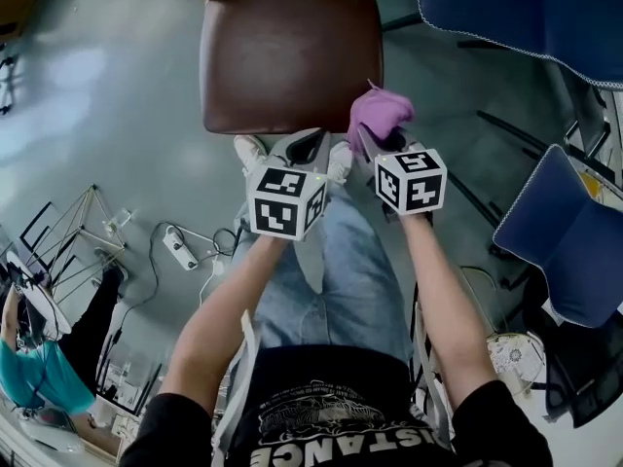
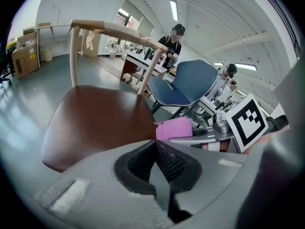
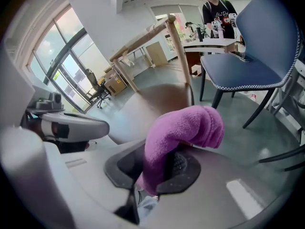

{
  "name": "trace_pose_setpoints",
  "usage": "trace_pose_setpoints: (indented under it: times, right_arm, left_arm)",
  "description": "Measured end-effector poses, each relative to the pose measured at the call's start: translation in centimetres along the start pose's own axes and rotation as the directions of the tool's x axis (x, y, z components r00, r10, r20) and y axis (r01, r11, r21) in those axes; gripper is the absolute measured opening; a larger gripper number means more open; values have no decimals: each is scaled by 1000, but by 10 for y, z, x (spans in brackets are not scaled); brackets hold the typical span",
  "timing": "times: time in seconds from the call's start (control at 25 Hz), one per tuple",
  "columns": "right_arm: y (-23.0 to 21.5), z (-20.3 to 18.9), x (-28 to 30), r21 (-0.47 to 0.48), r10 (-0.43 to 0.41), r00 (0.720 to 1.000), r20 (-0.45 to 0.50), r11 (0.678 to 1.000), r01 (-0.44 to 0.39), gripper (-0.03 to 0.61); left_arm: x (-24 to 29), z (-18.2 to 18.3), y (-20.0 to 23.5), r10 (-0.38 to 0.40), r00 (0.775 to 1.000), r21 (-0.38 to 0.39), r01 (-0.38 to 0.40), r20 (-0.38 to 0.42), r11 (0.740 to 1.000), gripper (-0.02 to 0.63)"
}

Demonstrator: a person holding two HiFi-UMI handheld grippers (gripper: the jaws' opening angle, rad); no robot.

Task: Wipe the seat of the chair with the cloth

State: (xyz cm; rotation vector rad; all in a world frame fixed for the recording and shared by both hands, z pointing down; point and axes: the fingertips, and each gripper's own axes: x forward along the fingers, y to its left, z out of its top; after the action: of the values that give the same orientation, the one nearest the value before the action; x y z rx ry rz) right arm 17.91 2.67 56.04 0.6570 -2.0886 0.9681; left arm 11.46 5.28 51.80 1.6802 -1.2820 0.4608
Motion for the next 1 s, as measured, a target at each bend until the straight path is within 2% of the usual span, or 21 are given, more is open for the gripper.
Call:
trace_pose_setpoints:
  times: [0.28, 0.64, 0.84, 1.0]
  right_arm:
    - [61, 60, -41, -70, 52, 995, 85, 996, -46, 63]
    - [139, 118, -103, -181, 110, 977, 183, 981, -76, 63]
    - [163, 144, -133, -235, 124, 965, 230, 969, -68, 63]
    - [177, 156, -160, -273, 125, 951, 283, 961, -45, 63]
  left_arm:
    - [-54, 47, -8, 38, 998, -34, -36, 45, 999, 2]
    - [-136, 95, -23, 85, 982, 8, -88, 167, 996, 0]
    - [-166, 121, -31, 95, 968, 34, -105, 233, 994, 0]
    - [-190, 140, -48, 73, 955, 59, -94, 286, 994, 0]
